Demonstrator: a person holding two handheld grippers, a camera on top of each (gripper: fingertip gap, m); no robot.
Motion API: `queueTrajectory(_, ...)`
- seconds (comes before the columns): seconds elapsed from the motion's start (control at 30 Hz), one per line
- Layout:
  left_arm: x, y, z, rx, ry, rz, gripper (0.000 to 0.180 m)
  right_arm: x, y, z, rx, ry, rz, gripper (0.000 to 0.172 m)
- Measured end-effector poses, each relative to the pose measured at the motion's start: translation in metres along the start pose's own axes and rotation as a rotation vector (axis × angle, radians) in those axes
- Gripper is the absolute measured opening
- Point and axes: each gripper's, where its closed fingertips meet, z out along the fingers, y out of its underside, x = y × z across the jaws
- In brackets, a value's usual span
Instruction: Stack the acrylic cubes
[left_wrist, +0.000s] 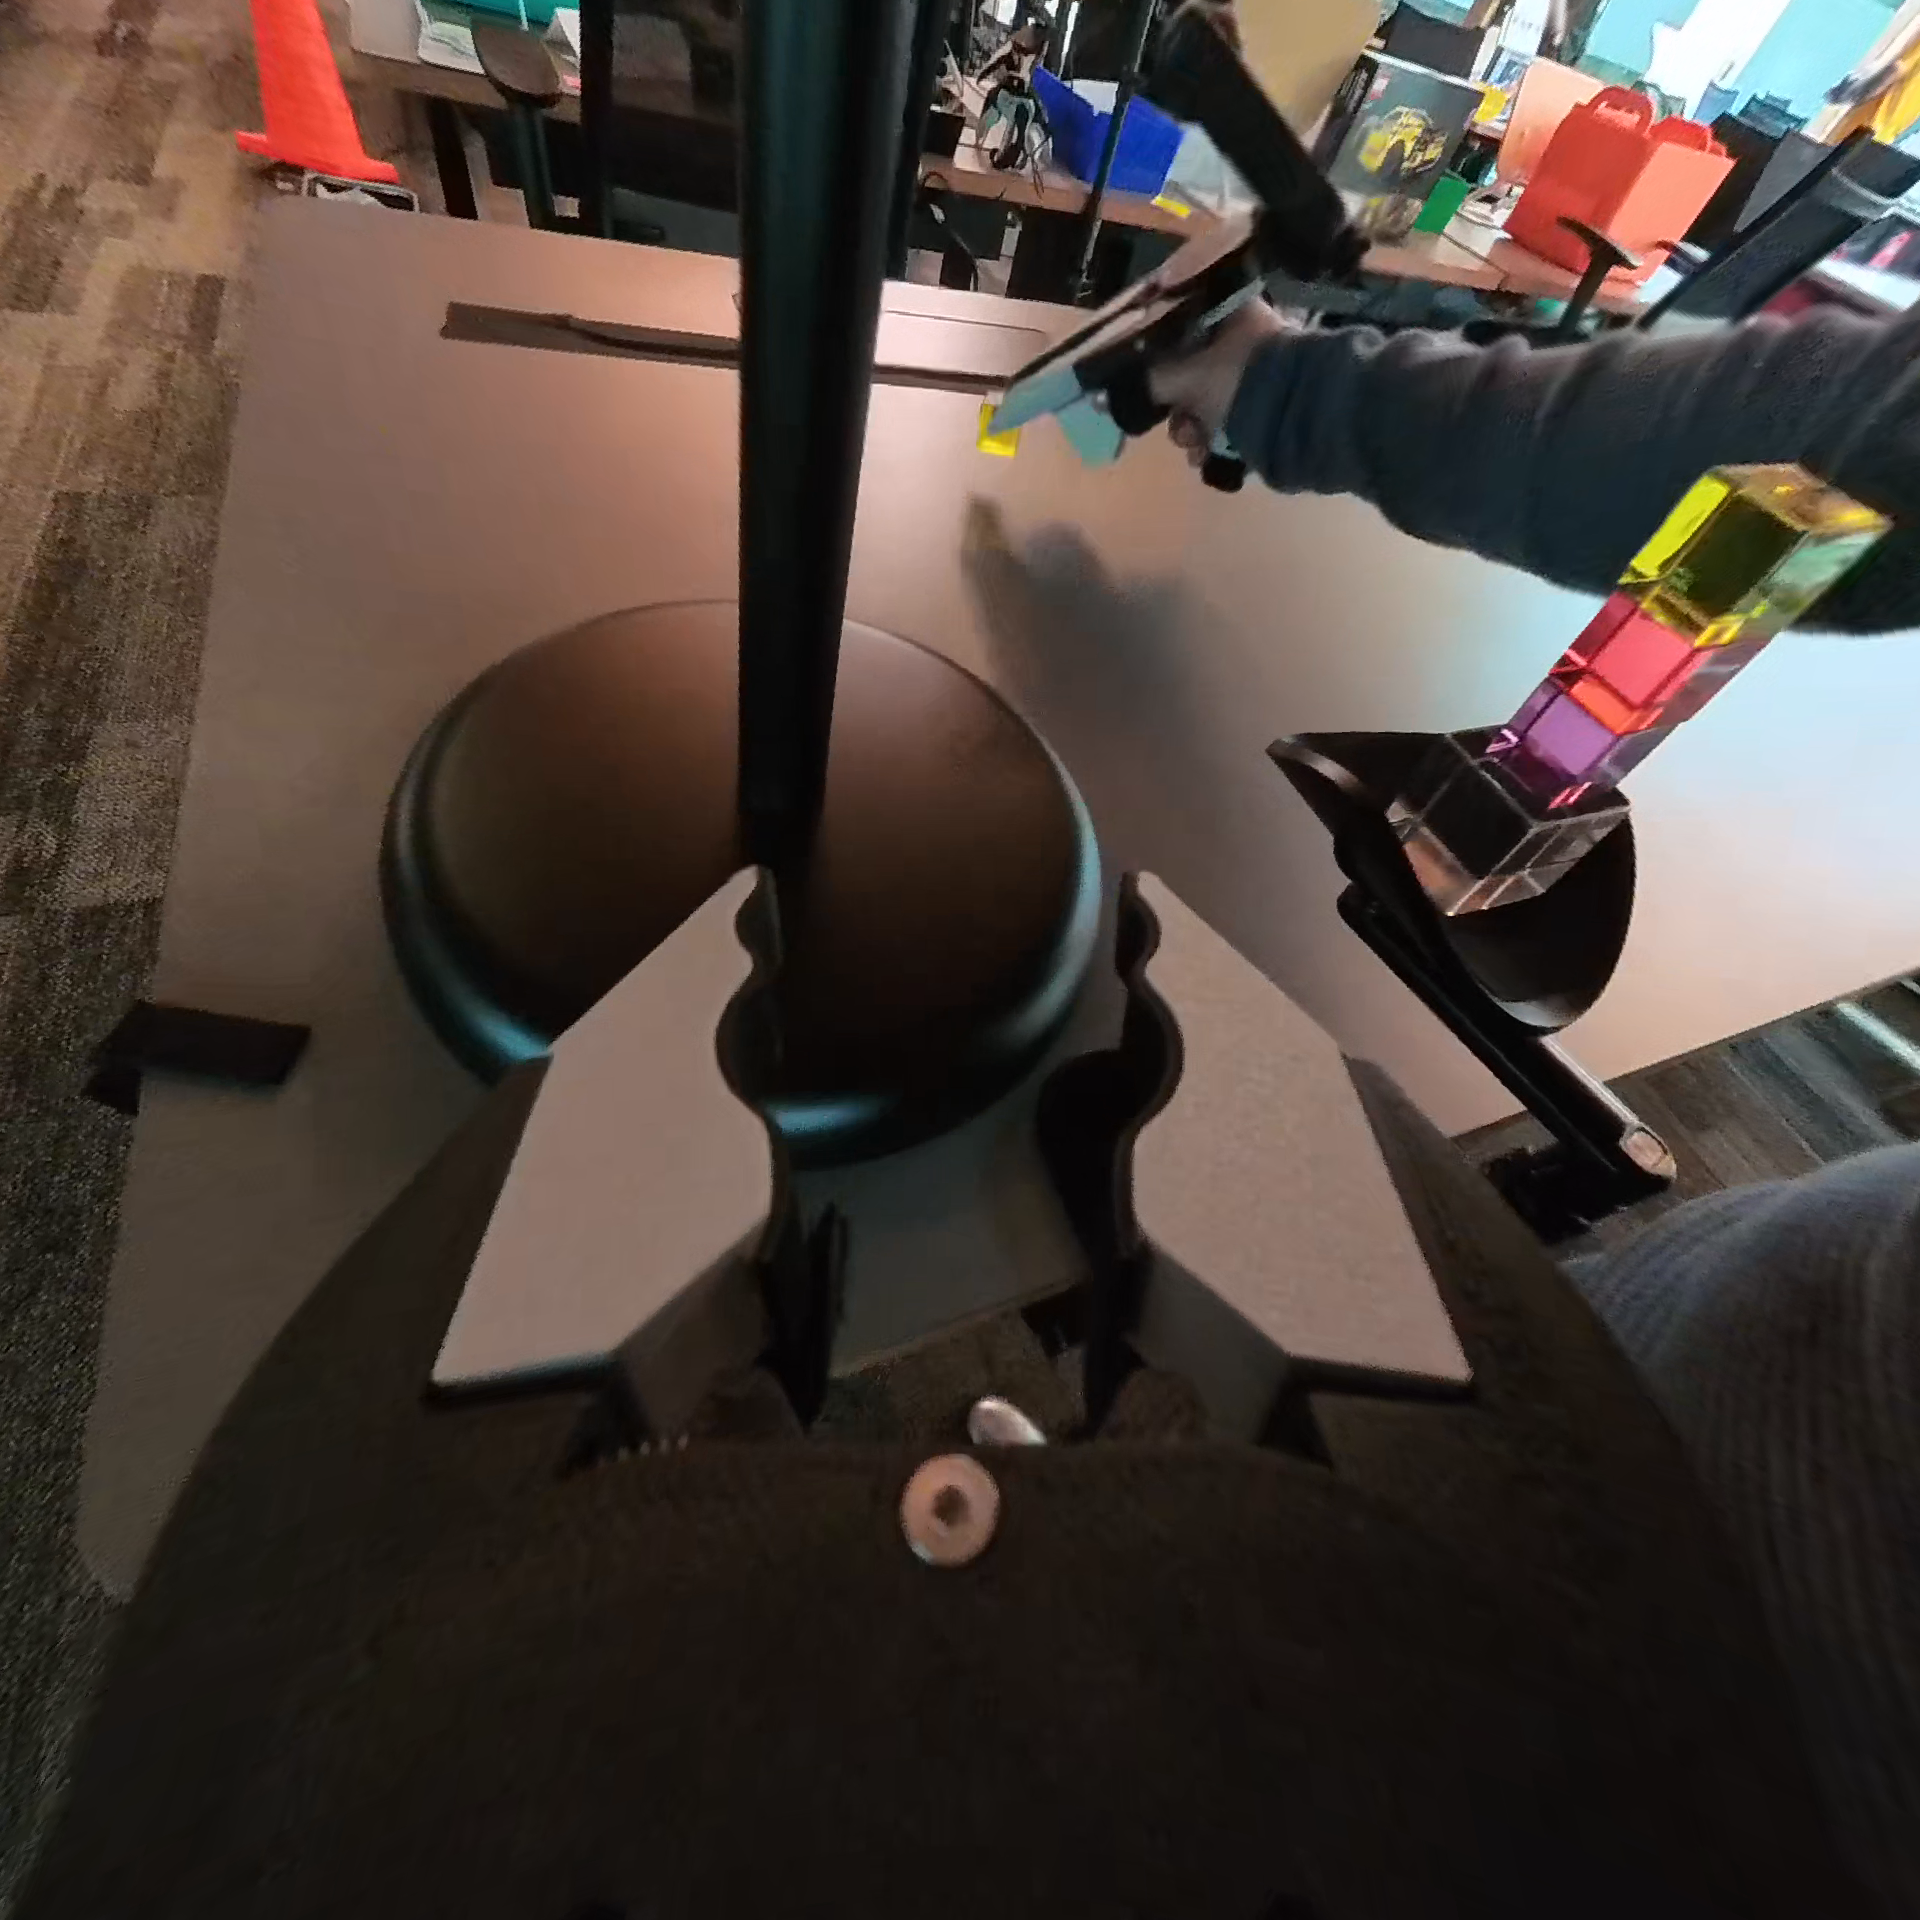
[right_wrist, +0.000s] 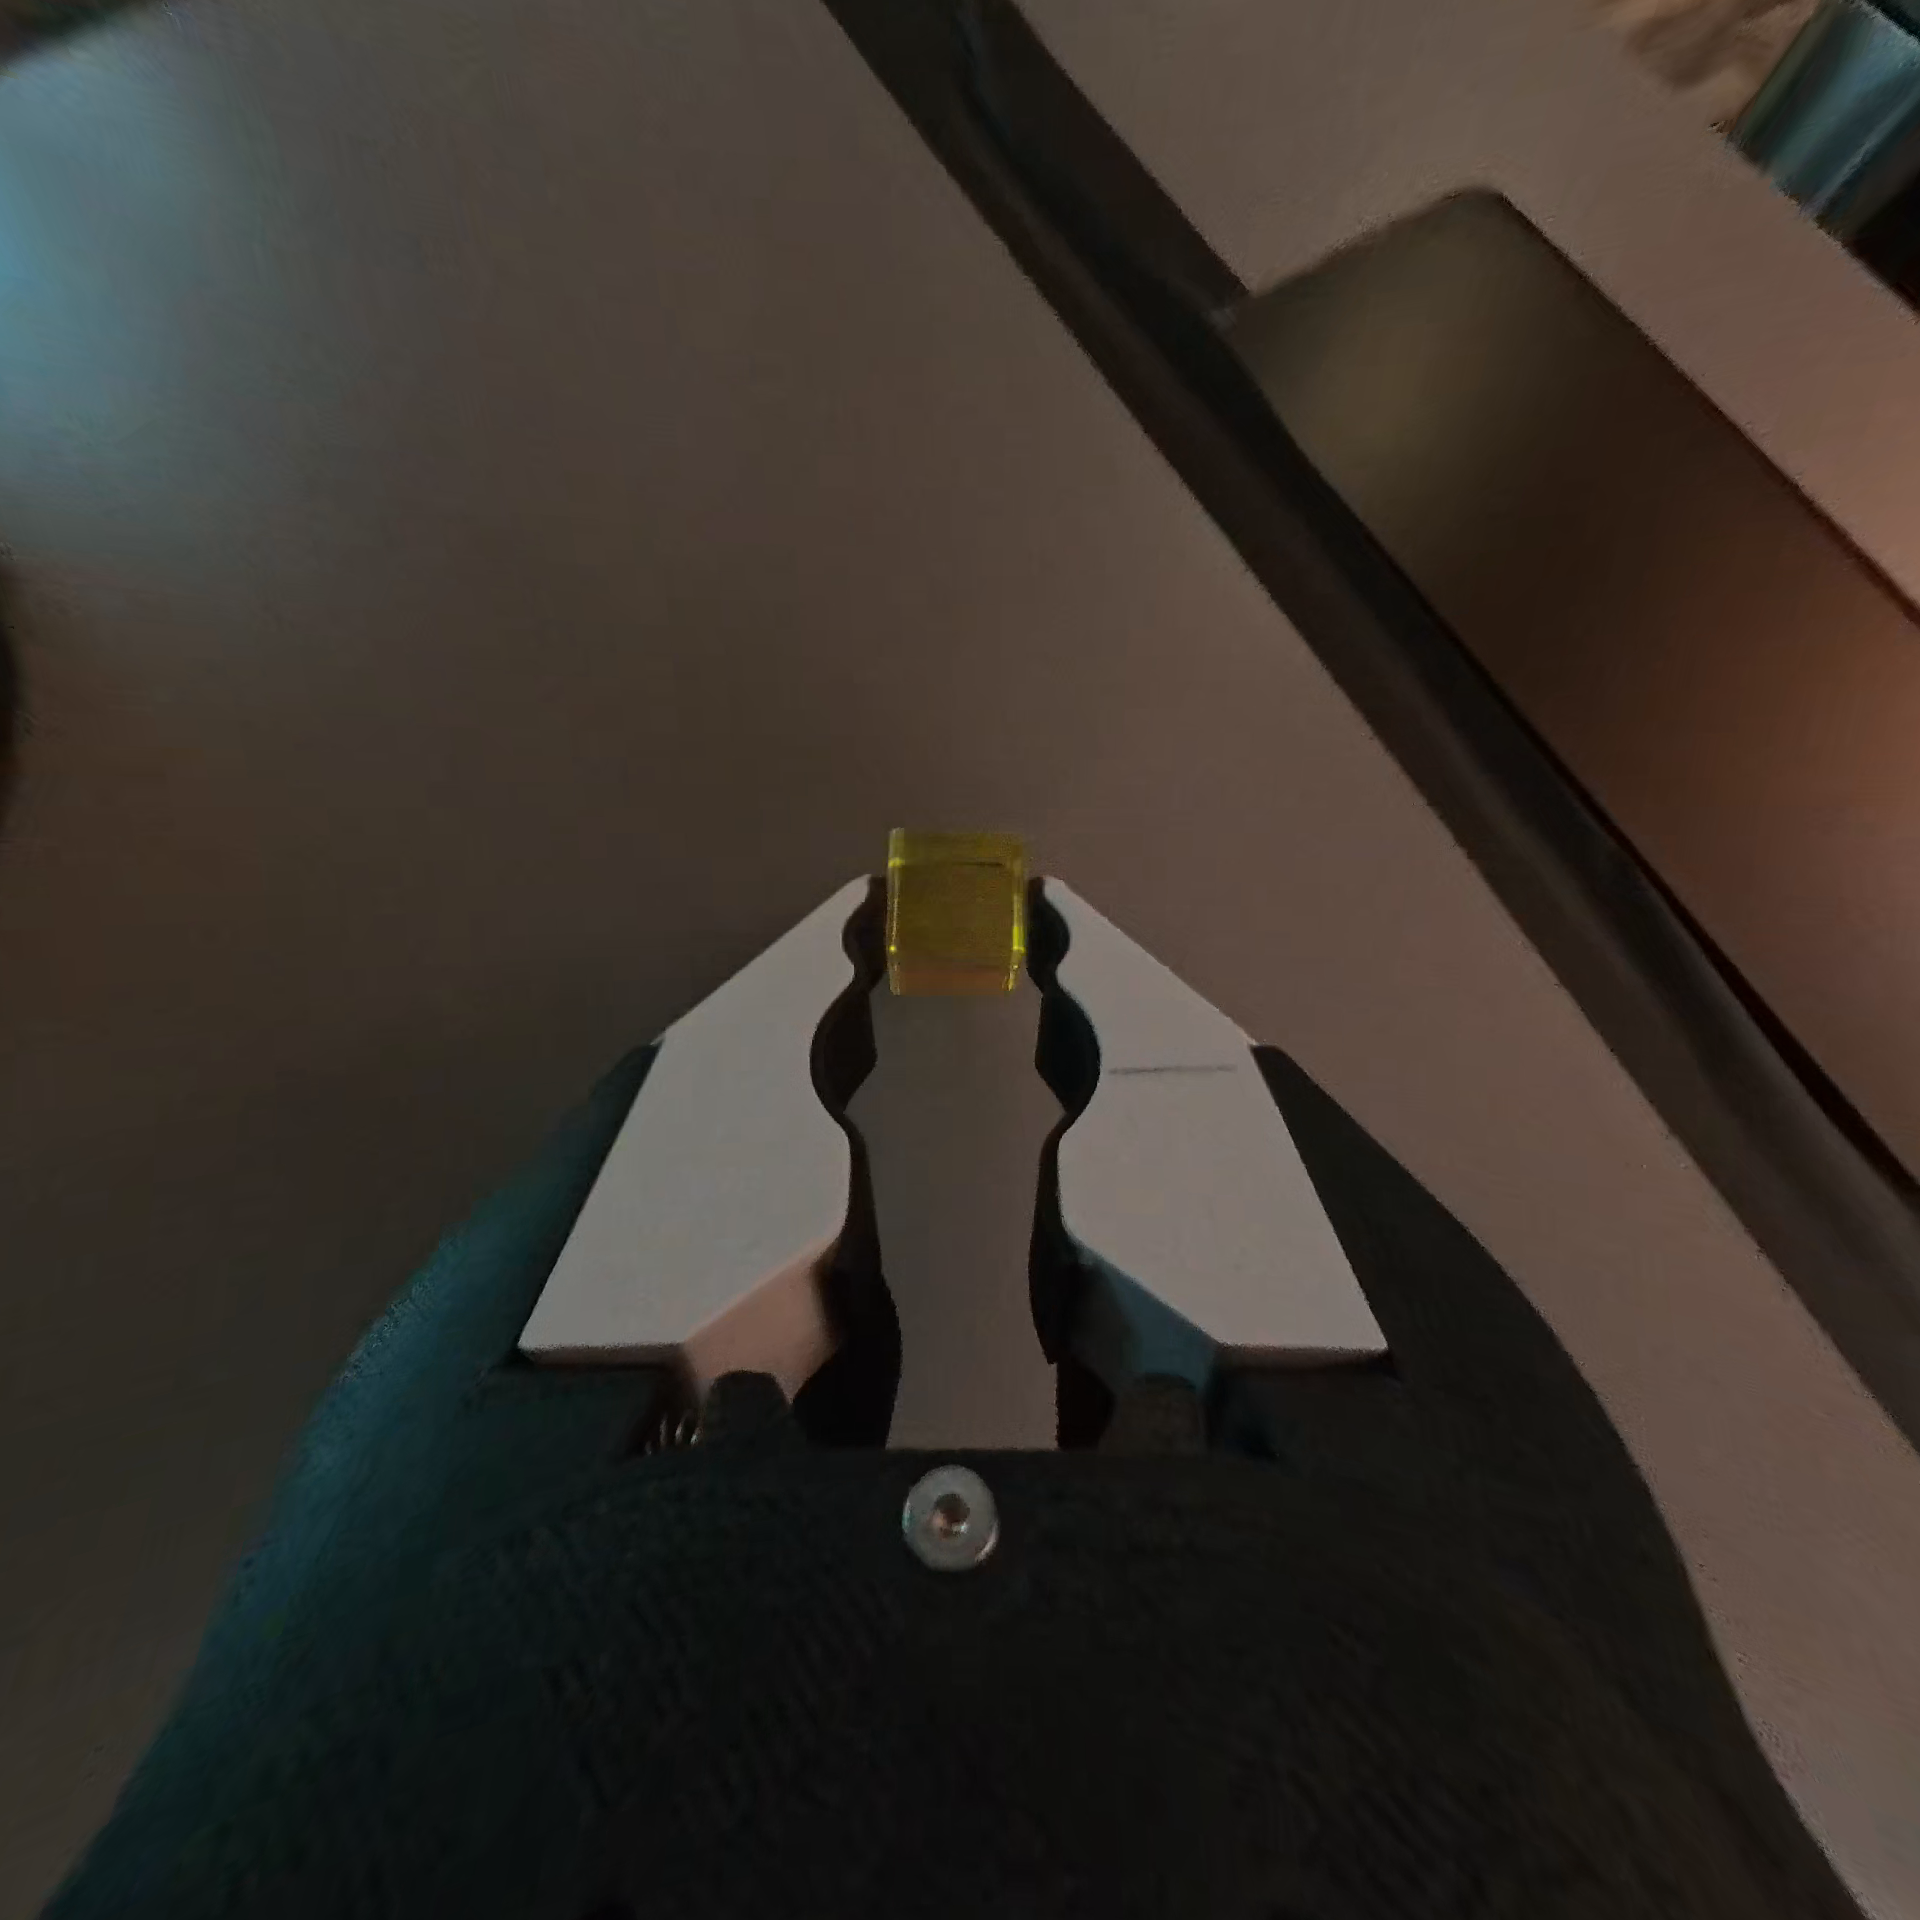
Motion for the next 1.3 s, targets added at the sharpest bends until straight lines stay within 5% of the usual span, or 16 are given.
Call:
queueTrajectory(0.23, 0.005, -0.017, 0.014, 0.053, 0.076, 0.025, 0.064, -0.159, -0.062, -0.138, 0.255, -0.209, -0.112, 0.025)
queueTrajectory(0.43, 0.016, -0.031, 0.031, 0.101, 0.173, 0.034, 0.063, -0.294, -0.058, -0.24, 0.265, -0.418, -0.293, 0.024)
queueTrajectory(0.67, 0.029, -0.037, 0.041, 0.093, 0.256, 0.081, 0.063, -0.345, -0.029, -0.248, 0.132, -0.449, -0.324, 0.025)
queueTrajectory(1.3, 0.035, -0.035, 0.04, 0.084, 0.289, 0.093, 0.062, -0.352, -0.007, -0.233, 0.062, -0.403, -0.318, 0.032)
